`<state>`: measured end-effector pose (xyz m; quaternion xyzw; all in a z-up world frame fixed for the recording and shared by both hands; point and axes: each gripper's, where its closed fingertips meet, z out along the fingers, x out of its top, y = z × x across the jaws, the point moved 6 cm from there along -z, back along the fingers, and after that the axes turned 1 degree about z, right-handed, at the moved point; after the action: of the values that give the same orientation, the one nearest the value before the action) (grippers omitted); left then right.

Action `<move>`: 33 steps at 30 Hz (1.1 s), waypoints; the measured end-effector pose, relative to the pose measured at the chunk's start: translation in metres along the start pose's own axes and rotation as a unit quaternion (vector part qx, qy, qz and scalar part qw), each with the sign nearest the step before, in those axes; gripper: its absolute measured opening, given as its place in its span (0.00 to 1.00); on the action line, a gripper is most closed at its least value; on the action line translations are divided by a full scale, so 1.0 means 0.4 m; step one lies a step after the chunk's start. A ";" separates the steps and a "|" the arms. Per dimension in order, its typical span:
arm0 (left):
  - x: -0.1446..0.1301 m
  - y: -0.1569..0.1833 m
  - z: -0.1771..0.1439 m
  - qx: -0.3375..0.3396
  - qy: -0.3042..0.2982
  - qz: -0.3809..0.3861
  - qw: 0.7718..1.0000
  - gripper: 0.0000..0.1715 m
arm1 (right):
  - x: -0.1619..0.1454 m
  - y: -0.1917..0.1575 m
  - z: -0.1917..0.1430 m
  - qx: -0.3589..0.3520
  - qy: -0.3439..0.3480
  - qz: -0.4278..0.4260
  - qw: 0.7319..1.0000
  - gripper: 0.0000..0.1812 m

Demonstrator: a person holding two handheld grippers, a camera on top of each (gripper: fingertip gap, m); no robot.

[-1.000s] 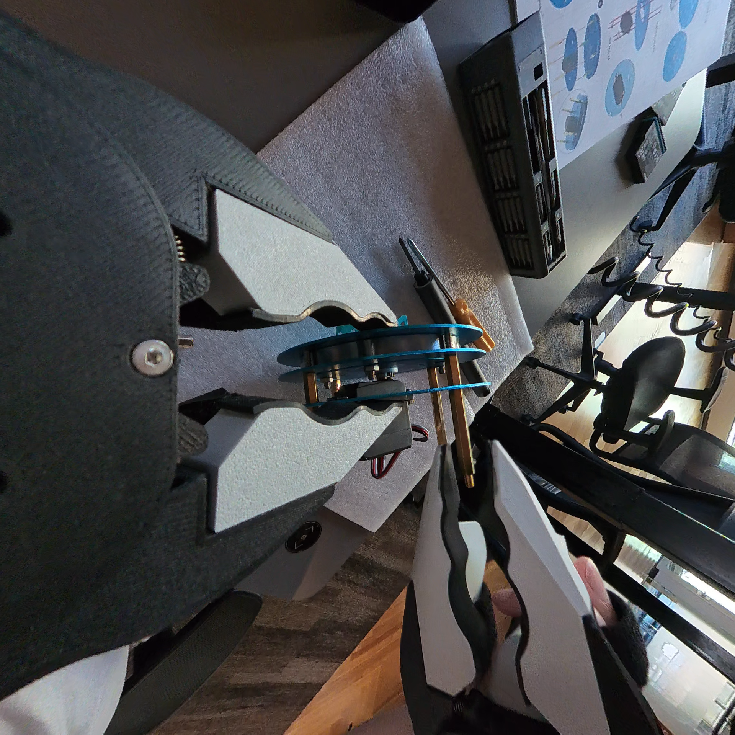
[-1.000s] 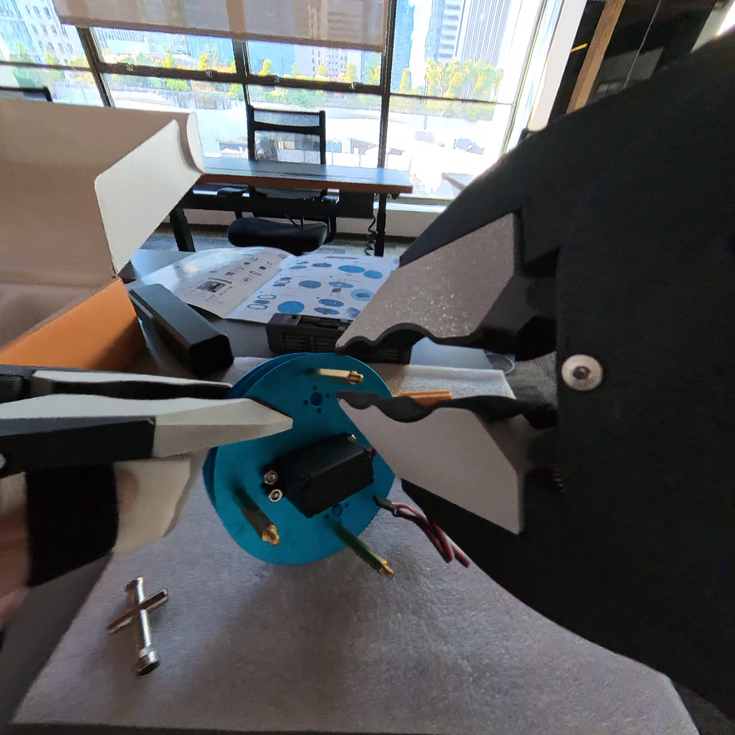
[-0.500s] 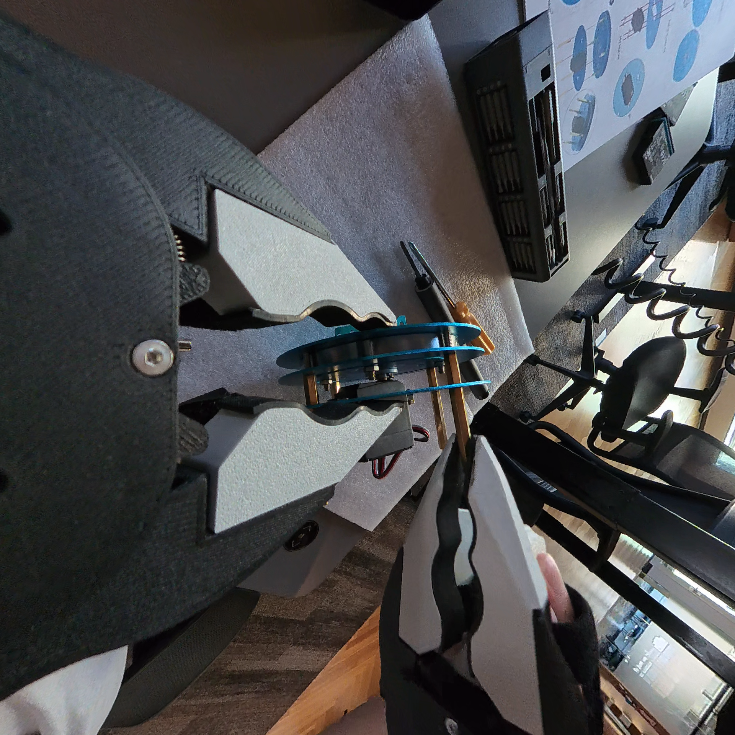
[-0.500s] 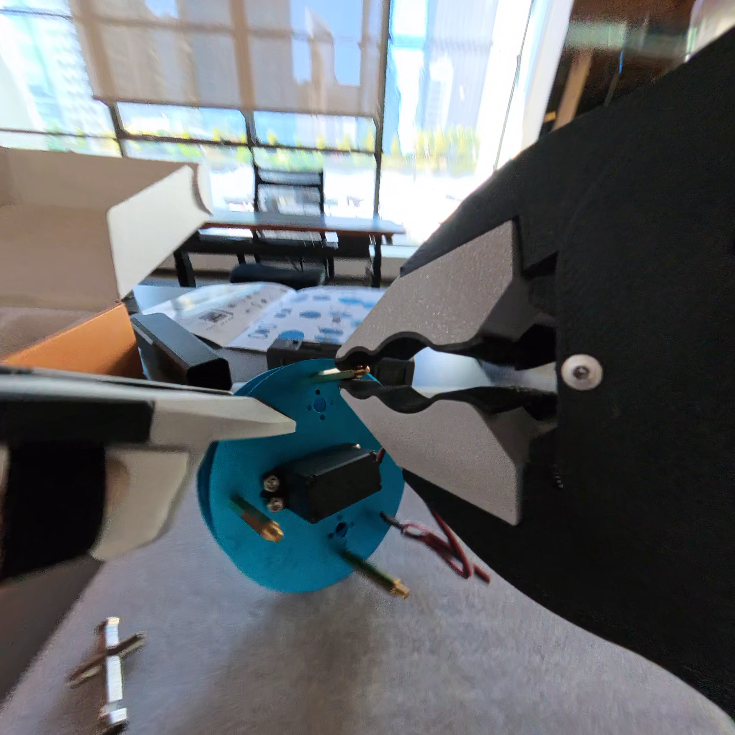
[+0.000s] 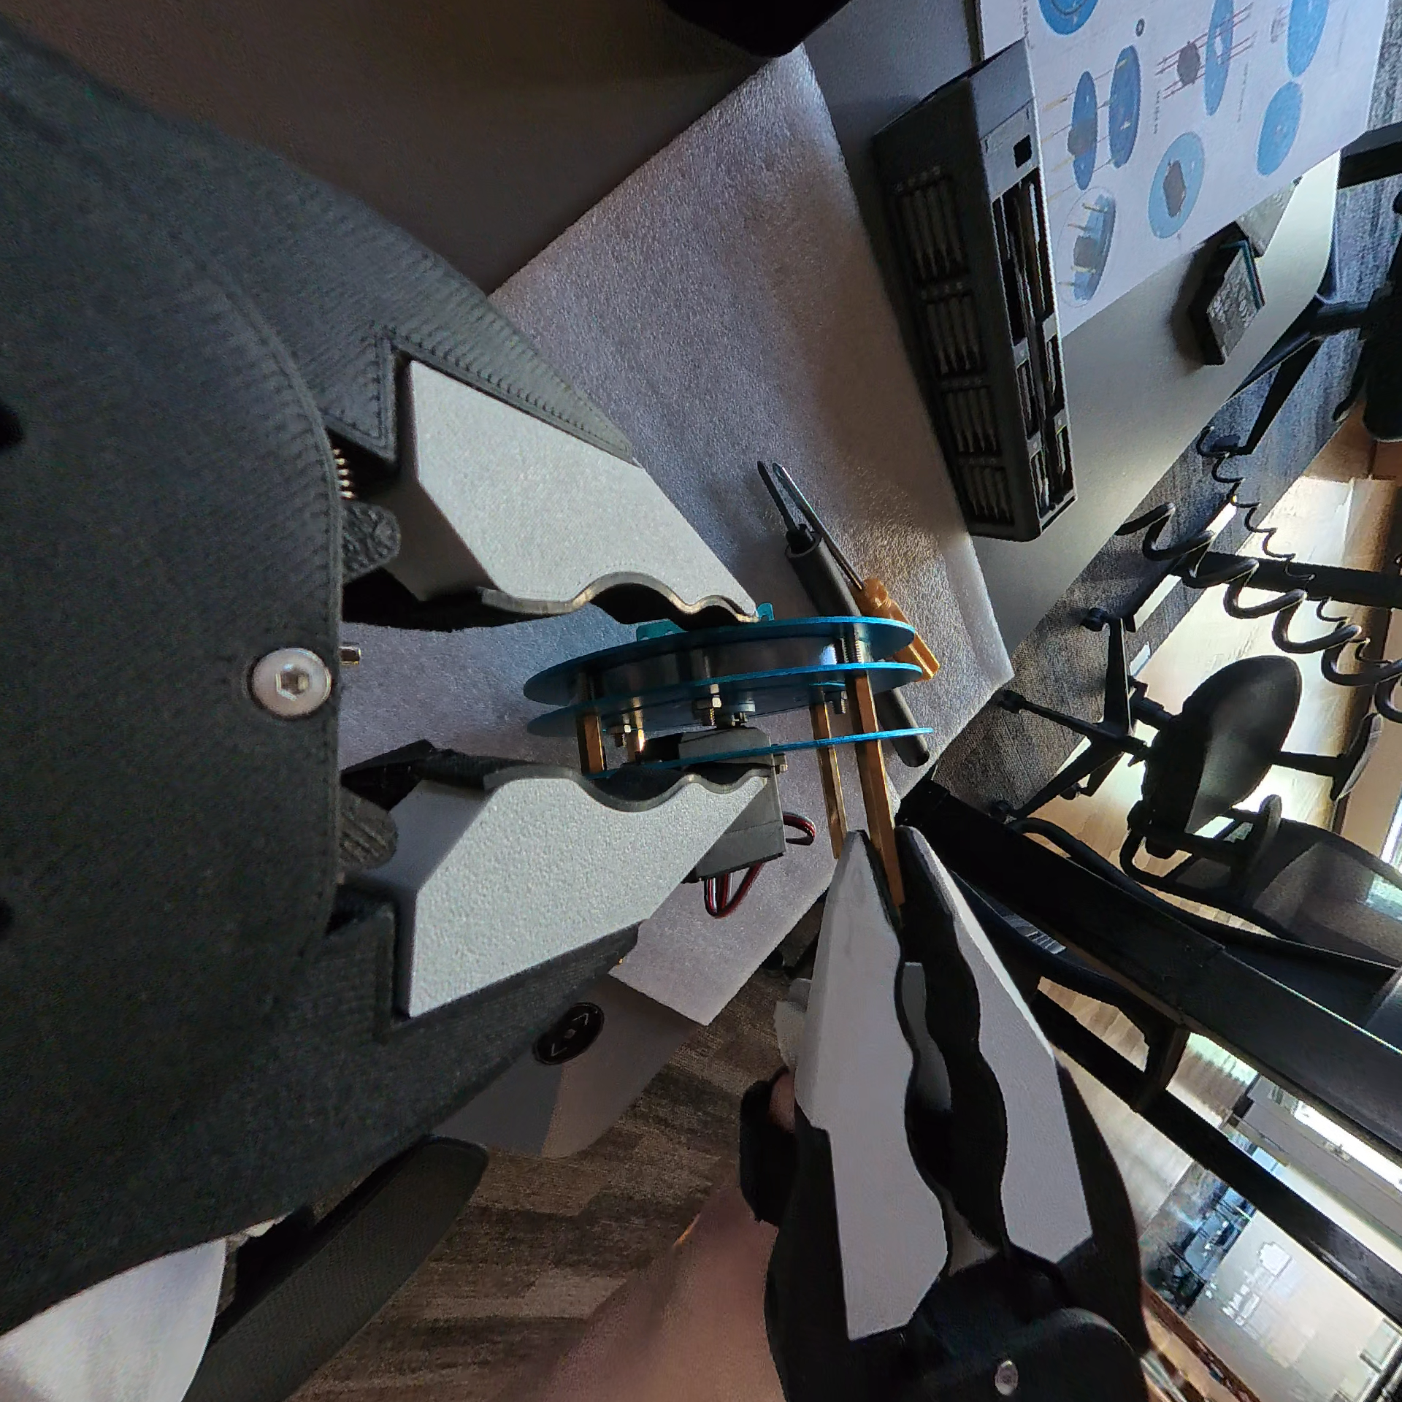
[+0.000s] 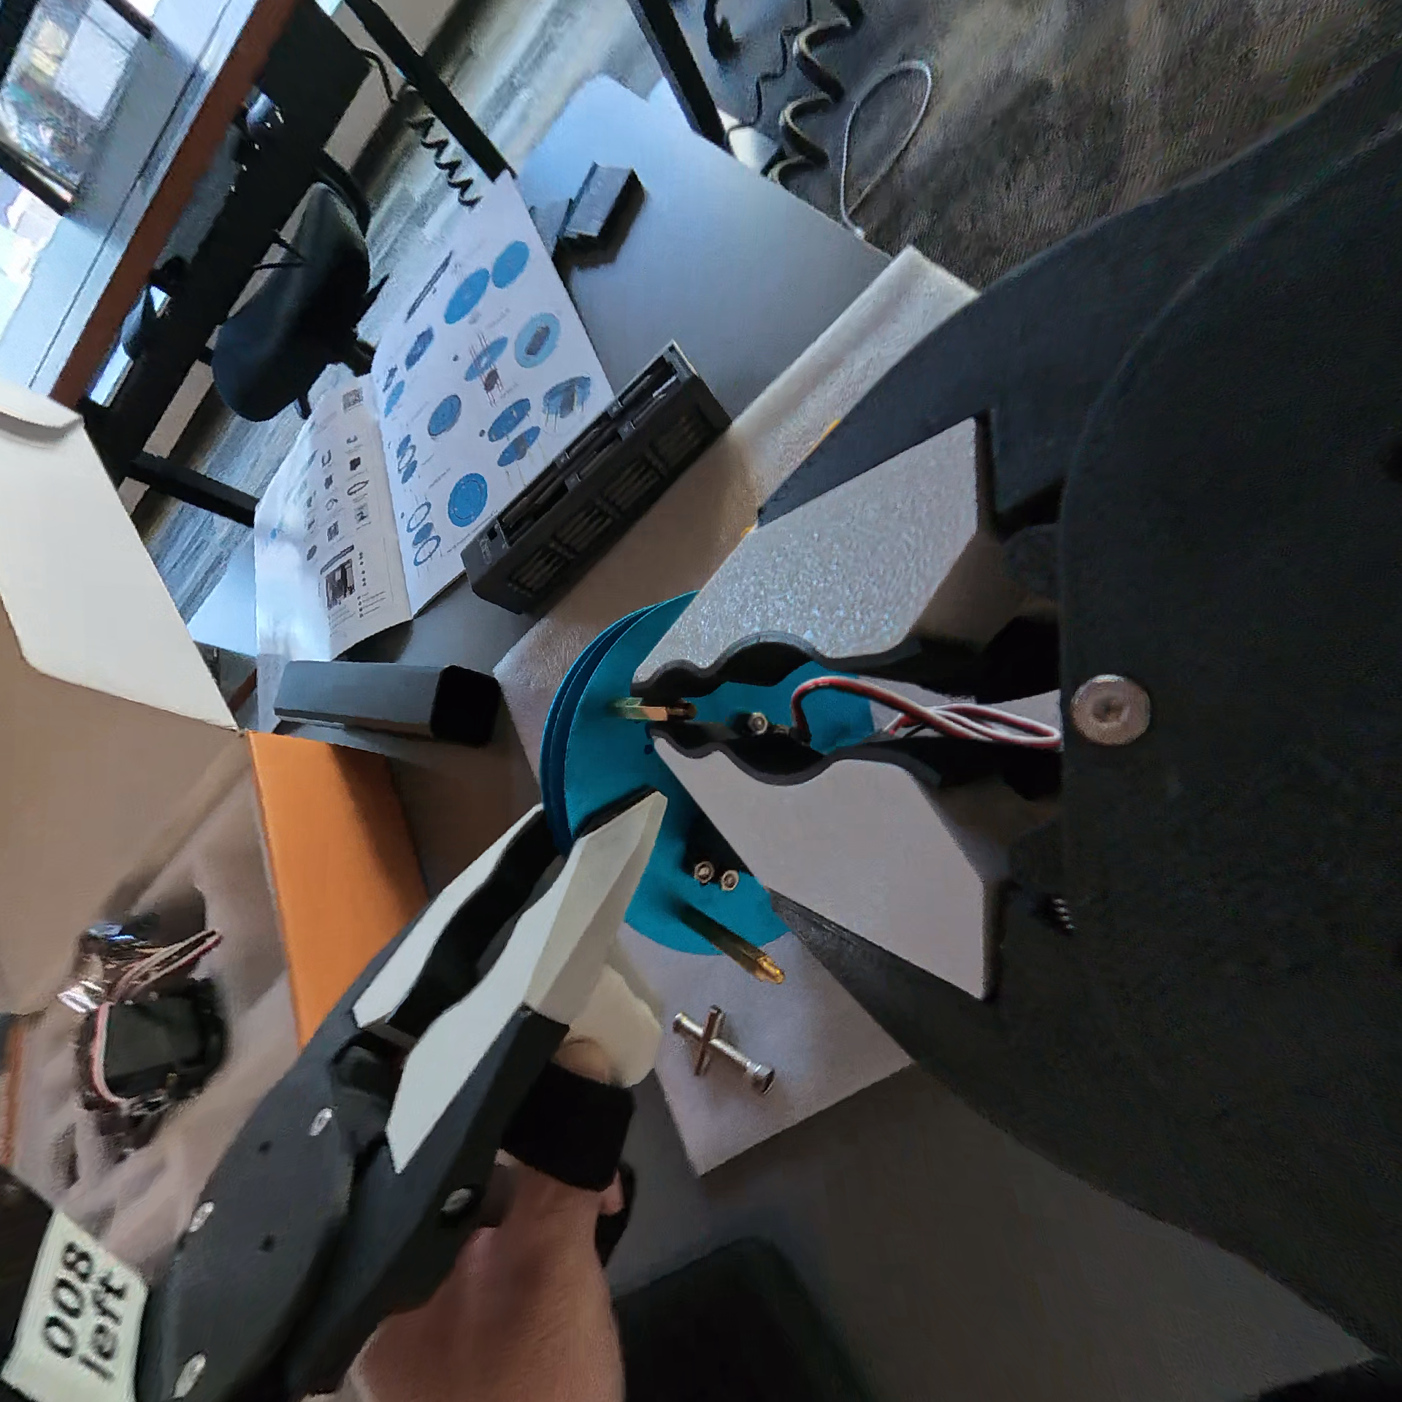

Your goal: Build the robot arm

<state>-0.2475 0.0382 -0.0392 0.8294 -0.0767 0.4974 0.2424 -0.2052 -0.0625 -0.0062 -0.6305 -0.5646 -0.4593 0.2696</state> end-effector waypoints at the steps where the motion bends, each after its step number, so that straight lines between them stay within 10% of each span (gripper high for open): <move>1: 0.000 0.000 -0.001 -0.001 -0.001 0.000 1.000 0.19 | -0.002 -0.001 0.000 -0.001 0.006 0.001 1.000 0.03; 6: 0.000 0.000 0.000 -0.005 -0.002 0.001 1.000 0.19 | 0.003 -0.006 -0.062 -0.061 0.032 -0.148 0.987 0.21; 12: -0.001 -0.012 -0.001 -0.011 -0.002 -0.020 1.000 0.19 | -0.130 -0.130 -0.104 -0.062 -0.008 -0.361 0.931 0.15; 33: -0.002 -0.010 0.000 -0.014 0.003 -0.016 1.000 0.19 | -0.202 -0.117 -0.003 -0.032 -0.086 -0.417 0.904 0.03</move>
<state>-0.2464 0.0416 -0.0409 0.8258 -0.0694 0.4945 0.2621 -0.2455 -0.0908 -0.0853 -0.3829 -0.7818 -0.4918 -0.0165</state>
